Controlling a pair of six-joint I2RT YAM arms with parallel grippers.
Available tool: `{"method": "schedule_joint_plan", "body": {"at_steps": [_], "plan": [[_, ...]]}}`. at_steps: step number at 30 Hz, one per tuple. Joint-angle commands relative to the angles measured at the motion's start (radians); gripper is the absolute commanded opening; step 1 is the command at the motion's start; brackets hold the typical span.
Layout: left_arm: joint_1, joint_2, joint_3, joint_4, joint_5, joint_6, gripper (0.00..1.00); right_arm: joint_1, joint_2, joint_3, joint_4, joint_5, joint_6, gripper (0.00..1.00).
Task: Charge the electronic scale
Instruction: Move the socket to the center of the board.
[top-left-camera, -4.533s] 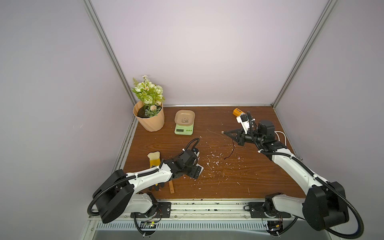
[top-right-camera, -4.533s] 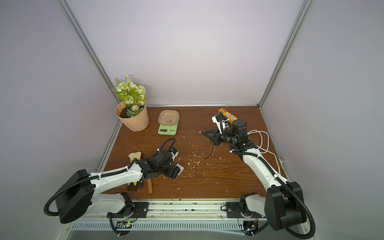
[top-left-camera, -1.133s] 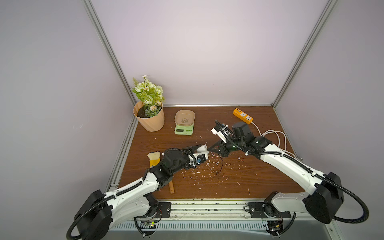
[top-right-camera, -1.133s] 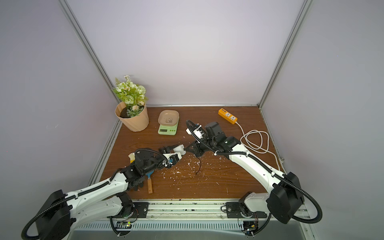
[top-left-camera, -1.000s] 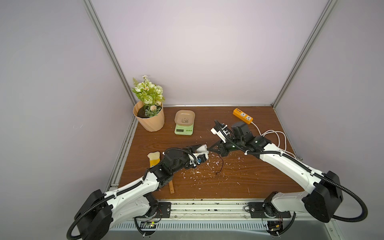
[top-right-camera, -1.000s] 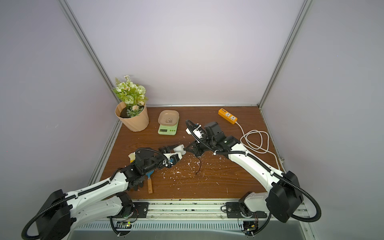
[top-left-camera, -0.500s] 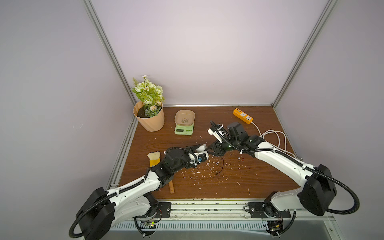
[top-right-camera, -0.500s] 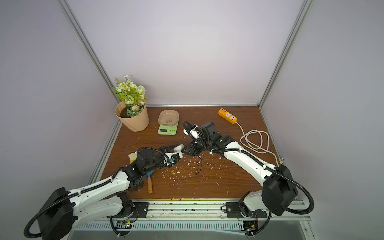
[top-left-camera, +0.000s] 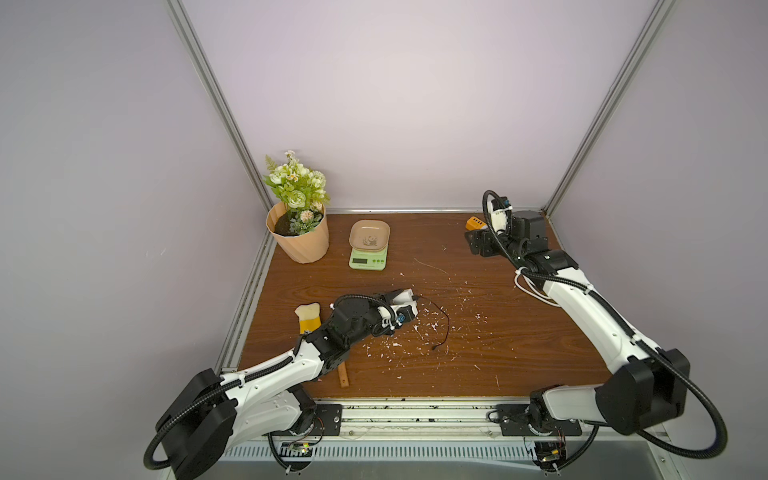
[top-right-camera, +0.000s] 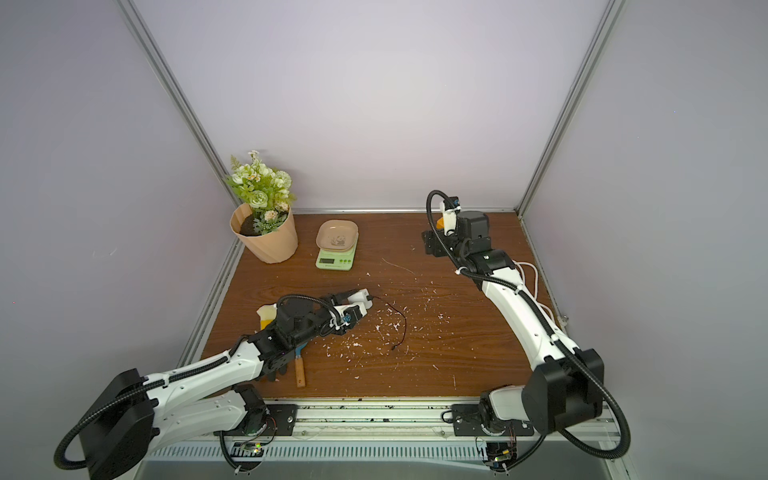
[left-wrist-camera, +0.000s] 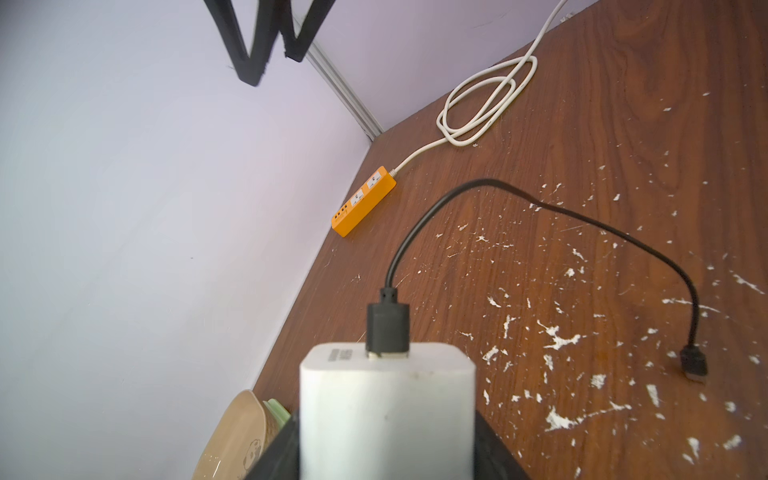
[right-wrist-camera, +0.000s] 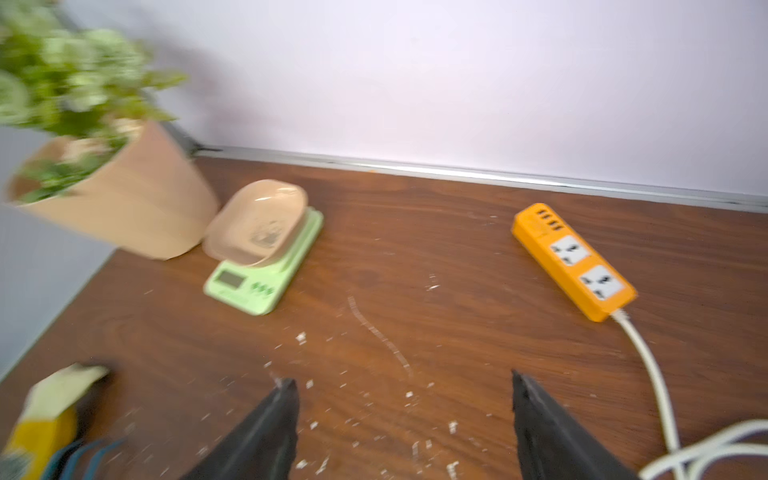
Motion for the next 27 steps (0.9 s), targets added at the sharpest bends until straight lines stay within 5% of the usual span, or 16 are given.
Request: {"method": "schedule_joint_plan", "body": {"at_steps": [1,7,12,27], "plan": [[-0.002,-0.009,0.006,0.028,0.011,-0.011,0.37,-0.088,0.187,0.117,-0.009,0.153,0.043,0.82],[-0.002,-0.003,0.030,-0.007,0.065,-0.030,0.38,-0.179,0.664,0.583,-0.286,0.042,0.043,0.81],[-0.002,-0.007,0.030,-0.019,0.071,-0.034,0.38,-0.193,0.910,0.885,-0.389,-0.007,0.037,0.82],[-0.002,-0.001,0.031,-0.031,0.073,-0.026,0.38,-0.212,1.072,1.108,-0.328,-0.022,-0.007,0.85]]}}
